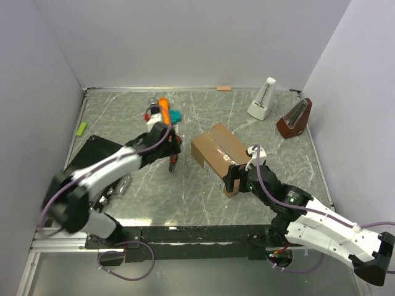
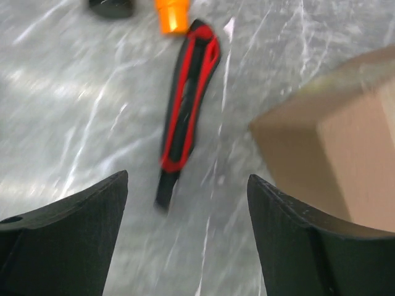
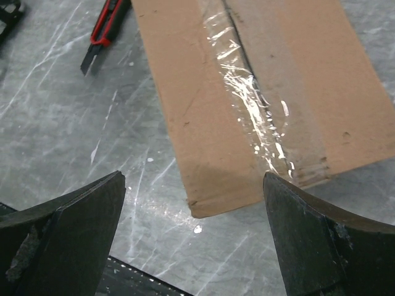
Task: Unpack the express box
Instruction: Pick up the knife from the center of the board.
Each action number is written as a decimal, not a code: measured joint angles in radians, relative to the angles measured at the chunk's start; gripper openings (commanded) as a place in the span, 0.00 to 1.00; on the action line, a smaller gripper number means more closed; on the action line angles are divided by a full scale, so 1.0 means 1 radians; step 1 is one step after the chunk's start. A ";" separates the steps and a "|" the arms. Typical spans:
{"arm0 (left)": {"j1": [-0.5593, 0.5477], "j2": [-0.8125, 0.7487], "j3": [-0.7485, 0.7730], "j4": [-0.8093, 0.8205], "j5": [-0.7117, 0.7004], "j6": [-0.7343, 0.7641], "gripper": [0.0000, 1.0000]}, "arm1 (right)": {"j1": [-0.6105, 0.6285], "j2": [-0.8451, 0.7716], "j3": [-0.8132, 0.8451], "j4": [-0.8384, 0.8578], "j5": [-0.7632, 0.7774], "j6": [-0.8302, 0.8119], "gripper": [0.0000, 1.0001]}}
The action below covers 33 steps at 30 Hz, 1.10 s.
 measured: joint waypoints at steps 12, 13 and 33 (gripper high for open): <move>0.055 0.447 0.223 0.028 0.019 0.142 0.66 | 0.000 -0.015 0.000 0.016 -0.048 -0.010 0.99; 0.057 0.466 0.234 0.027 0.018 0.149 0.66 | 0.000 -0.018 0.000 0.018 -0.049 -0.010 0.99; 0.055 0.554 0.258 0.049 0.046 0.215 0.18 | 0.000 -0.007 -0.001 0.032 -0.067 -0.012 0.99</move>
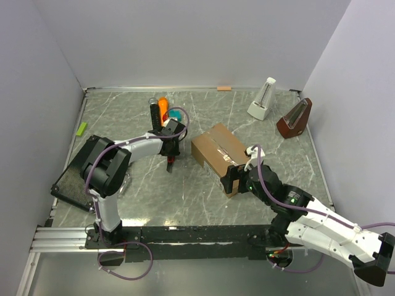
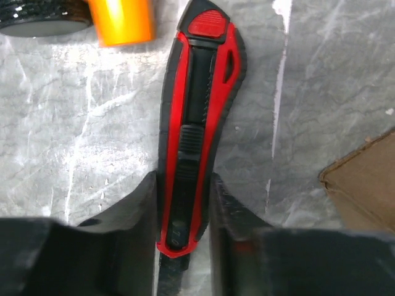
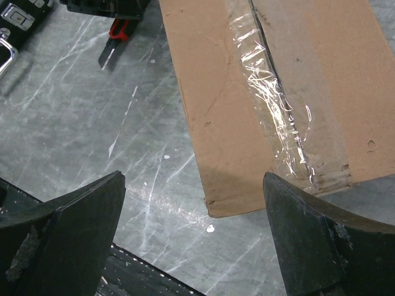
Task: Unpack the express box
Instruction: Pick up the knife from the center of the board.
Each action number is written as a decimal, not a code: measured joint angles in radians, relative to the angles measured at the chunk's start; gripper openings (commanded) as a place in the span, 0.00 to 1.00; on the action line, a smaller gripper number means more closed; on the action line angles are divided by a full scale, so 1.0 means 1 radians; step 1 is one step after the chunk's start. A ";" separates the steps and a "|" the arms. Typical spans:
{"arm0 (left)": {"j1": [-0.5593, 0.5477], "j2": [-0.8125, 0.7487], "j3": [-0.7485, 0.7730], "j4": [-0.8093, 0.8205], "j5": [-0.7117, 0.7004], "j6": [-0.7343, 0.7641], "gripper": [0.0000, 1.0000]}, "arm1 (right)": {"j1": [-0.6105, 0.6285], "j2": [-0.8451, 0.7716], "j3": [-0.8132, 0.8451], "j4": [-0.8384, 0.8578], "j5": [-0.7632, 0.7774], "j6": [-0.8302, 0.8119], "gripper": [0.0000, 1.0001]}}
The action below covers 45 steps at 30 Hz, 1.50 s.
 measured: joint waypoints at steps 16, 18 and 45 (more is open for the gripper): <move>-0.043 -0.696 -0.276 0.061 0.074 0.009 0.02 | 0.000 -0.028 0.035 0.109 -0.072 0.022 0.99; -0.057 -0.816 -0.319 0.106 0.117 0.011 0.01 | 0.000 -0.023 0.047 0.145 -0.127 0.029 0.99; -0.358 -1.154 -0.507 0.087 0.124 0.139 0.01 | 0.000 0.409 0.447 0.192 -0.407 0.118 0.93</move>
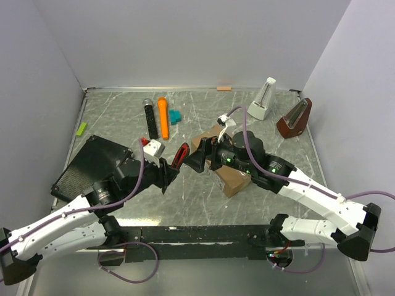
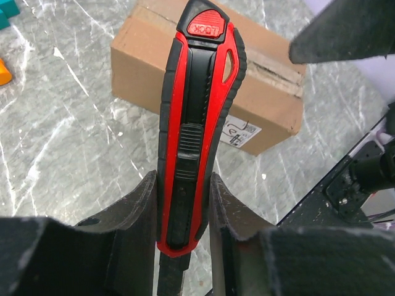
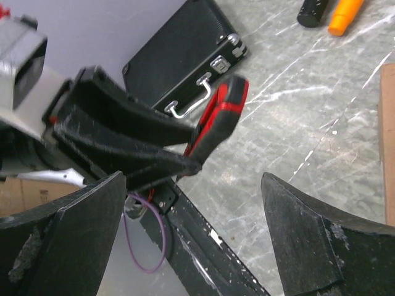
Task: Unpack the express box
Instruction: Pick up the knife from the center of the board.
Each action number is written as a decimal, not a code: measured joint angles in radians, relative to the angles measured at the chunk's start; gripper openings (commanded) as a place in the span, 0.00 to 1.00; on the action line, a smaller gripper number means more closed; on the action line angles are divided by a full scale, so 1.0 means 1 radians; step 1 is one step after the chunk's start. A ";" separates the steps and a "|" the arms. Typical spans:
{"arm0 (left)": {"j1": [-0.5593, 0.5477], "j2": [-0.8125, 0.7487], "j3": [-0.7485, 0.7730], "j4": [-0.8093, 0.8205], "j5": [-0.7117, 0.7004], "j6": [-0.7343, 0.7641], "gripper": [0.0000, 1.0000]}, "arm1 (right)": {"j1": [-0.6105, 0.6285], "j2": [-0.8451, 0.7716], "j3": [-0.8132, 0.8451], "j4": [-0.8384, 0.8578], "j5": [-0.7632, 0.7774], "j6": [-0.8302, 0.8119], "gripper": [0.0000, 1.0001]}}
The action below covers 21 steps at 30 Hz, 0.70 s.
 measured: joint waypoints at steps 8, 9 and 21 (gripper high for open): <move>-0.133 0.028 0.013 -0.001 -0.145 0.029 0.01 | 0.000 0.080 0.038 -0.017 0.035 0.023 0.88; -0.147 0.028 0.013 0.002 -0.160 0.034 0.01 | 0.000 0.090 0.042 -0.018 0.038 0.026 0.88; -0.278 0.009 -0.013 0.134 -0.310 0.112 0.01 | 0.000 0.133 0.051 -0.014 0.052 0.065 0.81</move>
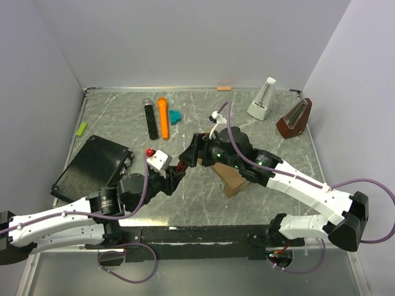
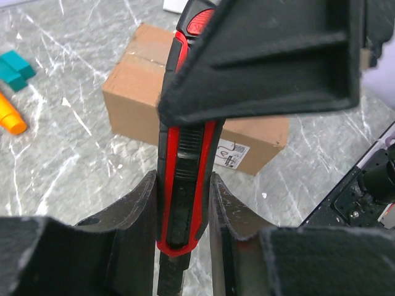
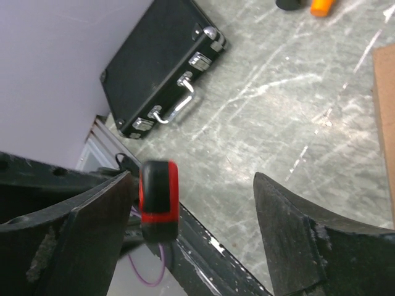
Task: Unpack the express box
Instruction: Pick up the knife from the center of the board.
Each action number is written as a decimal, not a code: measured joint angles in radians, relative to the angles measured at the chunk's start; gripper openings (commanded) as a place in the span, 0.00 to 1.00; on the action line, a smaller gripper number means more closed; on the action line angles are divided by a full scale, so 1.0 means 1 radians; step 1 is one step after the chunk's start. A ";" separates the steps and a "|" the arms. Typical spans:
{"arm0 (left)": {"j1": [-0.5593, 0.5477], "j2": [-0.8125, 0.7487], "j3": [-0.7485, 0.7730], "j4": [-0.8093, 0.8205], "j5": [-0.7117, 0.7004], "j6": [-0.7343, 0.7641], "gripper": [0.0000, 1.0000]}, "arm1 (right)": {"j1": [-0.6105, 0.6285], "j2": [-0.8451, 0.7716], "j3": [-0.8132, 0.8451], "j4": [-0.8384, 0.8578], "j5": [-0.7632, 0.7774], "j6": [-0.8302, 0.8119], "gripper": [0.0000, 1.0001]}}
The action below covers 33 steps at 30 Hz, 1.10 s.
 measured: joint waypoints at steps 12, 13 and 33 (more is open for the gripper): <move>-0.062 0.021 -0.024 0.089 -0.074 0.041 0.01 | 0.000 0.000 0.000 0.058 -0.031 0.020 0.67; -0.065 0.023 -0.024 0.095 -0.080 0.043 0.01 | 0.000 0.000 0.000 0.058 -0.031 0.020 0.67; -0.102 0.092 0.035 0.116 -0.115 0.041 0.31 | 0.000 0.015 -0.016 0.117 -0.069 0.025 0.00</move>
